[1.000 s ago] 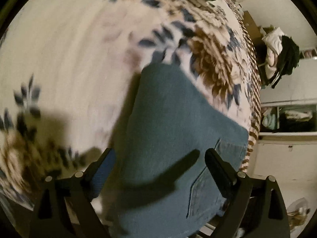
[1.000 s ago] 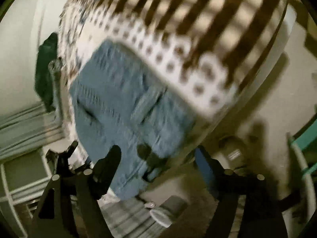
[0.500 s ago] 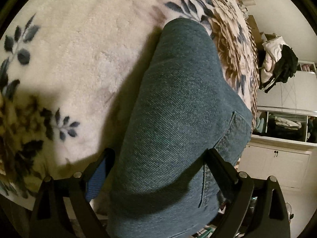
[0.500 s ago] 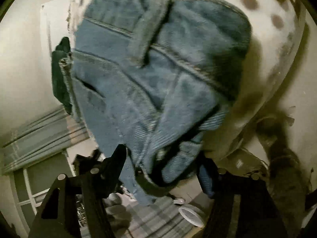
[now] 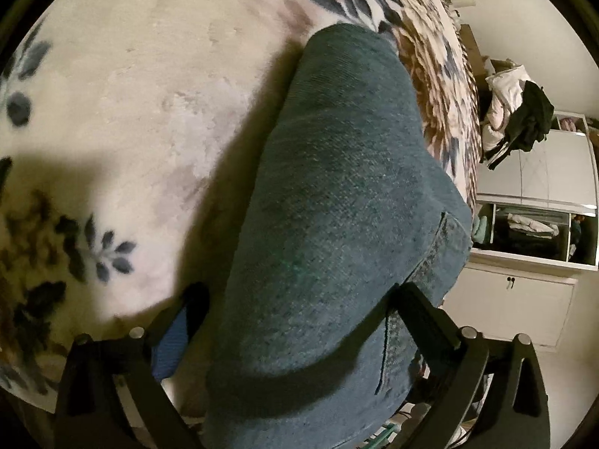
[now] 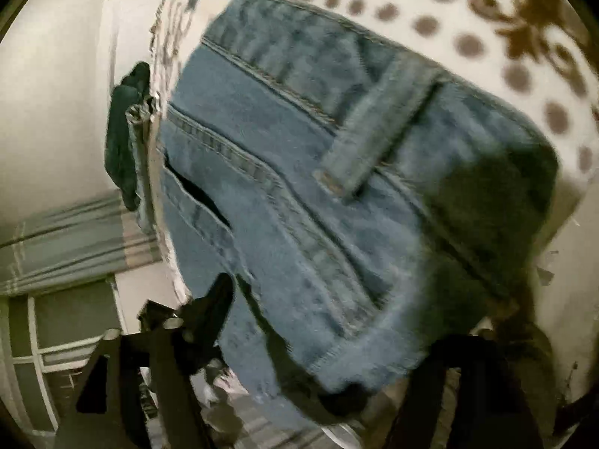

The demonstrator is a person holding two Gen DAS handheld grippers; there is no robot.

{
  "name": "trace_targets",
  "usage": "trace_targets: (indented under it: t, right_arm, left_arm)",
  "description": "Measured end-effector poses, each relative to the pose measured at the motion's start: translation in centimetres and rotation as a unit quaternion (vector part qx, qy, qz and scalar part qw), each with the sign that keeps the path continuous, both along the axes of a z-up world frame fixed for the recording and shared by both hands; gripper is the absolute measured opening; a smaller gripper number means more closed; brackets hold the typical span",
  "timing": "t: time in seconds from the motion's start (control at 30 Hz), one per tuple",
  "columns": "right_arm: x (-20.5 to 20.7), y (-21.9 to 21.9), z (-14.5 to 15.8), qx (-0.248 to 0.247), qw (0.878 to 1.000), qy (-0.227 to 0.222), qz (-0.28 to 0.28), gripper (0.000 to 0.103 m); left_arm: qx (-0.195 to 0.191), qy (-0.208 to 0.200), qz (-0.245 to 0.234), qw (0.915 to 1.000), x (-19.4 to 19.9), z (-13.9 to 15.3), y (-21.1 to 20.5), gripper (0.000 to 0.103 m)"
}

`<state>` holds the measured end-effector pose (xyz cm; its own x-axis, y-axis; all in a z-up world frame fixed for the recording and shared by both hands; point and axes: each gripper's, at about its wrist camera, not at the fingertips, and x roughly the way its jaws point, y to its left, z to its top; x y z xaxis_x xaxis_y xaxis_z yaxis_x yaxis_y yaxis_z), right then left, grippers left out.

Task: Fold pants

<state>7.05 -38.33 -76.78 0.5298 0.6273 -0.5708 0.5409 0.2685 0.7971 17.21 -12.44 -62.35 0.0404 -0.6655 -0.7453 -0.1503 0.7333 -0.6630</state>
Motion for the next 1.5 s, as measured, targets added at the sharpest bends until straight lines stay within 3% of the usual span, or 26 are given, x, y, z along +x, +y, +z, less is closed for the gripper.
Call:
trace_targets:
  t: [0.17,0.2,0.27,0.3,0.33,0.4,0.47,0.53,0.87,1.1,1.3,1.5]
  right_arm:
    - [1.1,-0.1,0.5,-0.020,1.000,-0.015,-0.002,0.081]
    - [1.2,0.0,0.6,-0.027,1.000,-0.015,0.000,0.077]
    - [1.0,-0.2,0.5,-0.048,0.999,-0.006,0.010,0.055]
    - [0.7,-0.2,0.6,-0.047,0.999,-0.005,0.009,0.051]
    - [0.6,-0.1,0.7,-0.043,0.999,-0.005,0.006,0.047]
    - [0.8,0.2,1.4,-0.058,0.998,-0.004,0.008,0.043]
    - [0.9,0.1,2.1,-0.064,0.998,-0.003,0.002,0.040]
    - [1.2,0.4,3.2,-0.074,0.997,-0.007,0.002,0.038]
    - [2.2,0.9,11.3,-0.112,0.992,-0.053,0.023,0.035]
    - [5.5,1.4,18.2,-0.115,0.988,-0.097,0.033,0.035]
    - [11.9,2.8,24.9,-0.120,0.982,-0.139,0.038,0.035]
    - [21.0,6.2,30.0,-0.135,0.975,-0.170,0.044,0.035]
  left_arm:
    - [-0.002,-0.005,0.006,1.0000,-0.2,0.0,0.2,0.103]
    - [0.000,-0.007,0.004,1.0000,-0.2,0.1,0.1,0.103]
    - [0.006,-0.018,-0.004,0.9998,-0.3,0.3,-0.5,0.099]
    - [0.004,-0.030,-0.011,0.9995,-0.4,0.7,-0.9,0.088]
    - [0.001,-0.044,-0.016,0.9989,-0.5,1.3,-1.4,0.070]
    - [0.020,-0.068,-0.021,0.9973,-1.0,2.5,-1.7,0.053]
    - [0.016,-0.080,-0.009,0.9966,-1.3,3.3,-1.2,0.027]
    - [0.003,-0.087,-0.002,0.9962,-1.5,4.4,-0.6,0.023]
    - [-0.004,-0.140,0.005,0.9901,-0.1,12.0,-0.5,0.019]
    - [-0.008,-0.172,0.022,0.9849,3.6,19.3,0.7,0.019]
    - [-0.016,-0.208,0.039,0.9772,9.7,25.3,2.5,0.019]
    - [-0.019,-0.227,0.048,0.9725,18.6,28.0,6.0,0.019]
